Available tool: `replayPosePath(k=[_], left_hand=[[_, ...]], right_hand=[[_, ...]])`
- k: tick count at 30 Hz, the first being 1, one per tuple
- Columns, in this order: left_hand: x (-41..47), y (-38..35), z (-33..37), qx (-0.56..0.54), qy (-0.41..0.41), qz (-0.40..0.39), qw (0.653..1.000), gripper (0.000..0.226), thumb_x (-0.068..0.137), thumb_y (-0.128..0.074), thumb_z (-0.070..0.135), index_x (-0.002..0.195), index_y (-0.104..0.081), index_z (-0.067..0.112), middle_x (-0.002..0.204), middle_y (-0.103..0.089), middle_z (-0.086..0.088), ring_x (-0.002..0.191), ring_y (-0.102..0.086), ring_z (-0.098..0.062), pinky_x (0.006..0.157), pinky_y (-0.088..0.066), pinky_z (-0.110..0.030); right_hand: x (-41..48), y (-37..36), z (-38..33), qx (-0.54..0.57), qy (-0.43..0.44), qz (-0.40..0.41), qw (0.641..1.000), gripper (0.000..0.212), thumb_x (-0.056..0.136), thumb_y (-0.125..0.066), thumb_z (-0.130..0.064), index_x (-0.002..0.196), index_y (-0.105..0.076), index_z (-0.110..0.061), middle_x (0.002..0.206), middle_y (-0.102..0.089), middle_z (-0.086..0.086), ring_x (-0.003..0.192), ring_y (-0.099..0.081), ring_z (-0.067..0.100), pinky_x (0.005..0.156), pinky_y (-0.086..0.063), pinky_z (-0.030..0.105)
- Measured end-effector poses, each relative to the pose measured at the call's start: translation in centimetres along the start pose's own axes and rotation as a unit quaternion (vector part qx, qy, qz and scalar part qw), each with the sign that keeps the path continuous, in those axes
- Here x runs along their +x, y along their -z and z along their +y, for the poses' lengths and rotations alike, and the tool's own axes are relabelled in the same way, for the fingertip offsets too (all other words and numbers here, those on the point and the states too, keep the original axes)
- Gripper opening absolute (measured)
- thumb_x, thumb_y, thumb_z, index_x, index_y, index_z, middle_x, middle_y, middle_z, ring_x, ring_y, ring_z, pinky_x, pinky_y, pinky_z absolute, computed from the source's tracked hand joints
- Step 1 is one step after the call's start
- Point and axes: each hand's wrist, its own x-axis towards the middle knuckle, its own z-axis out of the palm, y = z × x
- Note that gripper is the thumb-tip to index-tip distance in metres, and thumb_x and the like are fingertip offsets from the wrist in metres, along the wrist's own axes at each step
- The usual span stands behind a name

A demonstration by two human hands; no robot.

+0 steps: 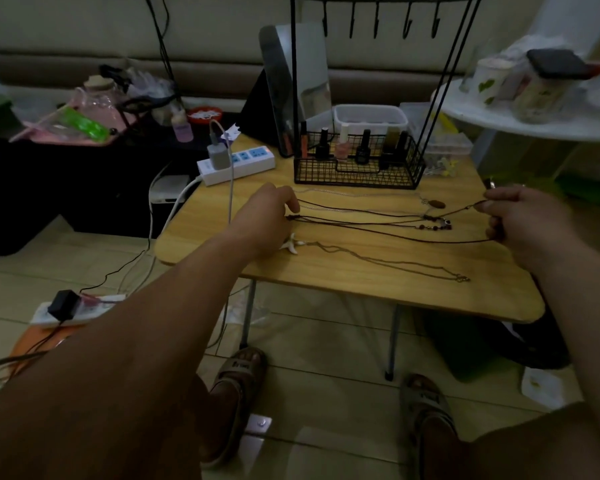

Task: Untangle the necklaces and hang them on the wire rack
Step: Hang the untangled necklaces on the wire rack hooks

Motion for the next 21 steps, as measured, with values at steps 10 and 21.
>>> replayPosePath(k=[10, 21], left_hand=[[0.1, -0.2, -0.7, -0.021, 0.042, -0.012, 0.999, 0.026, 0.099, -0.062, 0.007, 0.115, -0.066, 0.026, 0.12, -0.054, 0.0, 0.107, -0.056, -0.016, 0.079, -0.047, -0.025], [1.3, -2.1, 9.1, -0.171, -0.115, -0.067, 0.976, 0.049, 0.101, -0.066, 0.029, 0.147, -0.051, 0.027, 0.138, -0.062, 0.01, 0.123, -0.054, -0.002, 0.097, -0.044, -0.022]], right_hand=[[-1.7, -0.5, -1.6, 0.061, 0.048, -0.068, 0.995, 0.019, 0.099, -0.062, -0.01, 0.112, -0.067, -0.024, 0.11, -0.074, 0.006, 0.065, -0.049, 0.009, 0.06, -0.046, 0.028], [-4.1, -6.8, -3.9, -0.046, 0.185, -0.161, 0.968, 0.023, 0.098, -0.068, -0.015, 0.121, -0.066, -0.019, 0.098, -0.077, -0.003, 0.076, -0.065, -0.005, 0.074, -0.046, 0.026]])
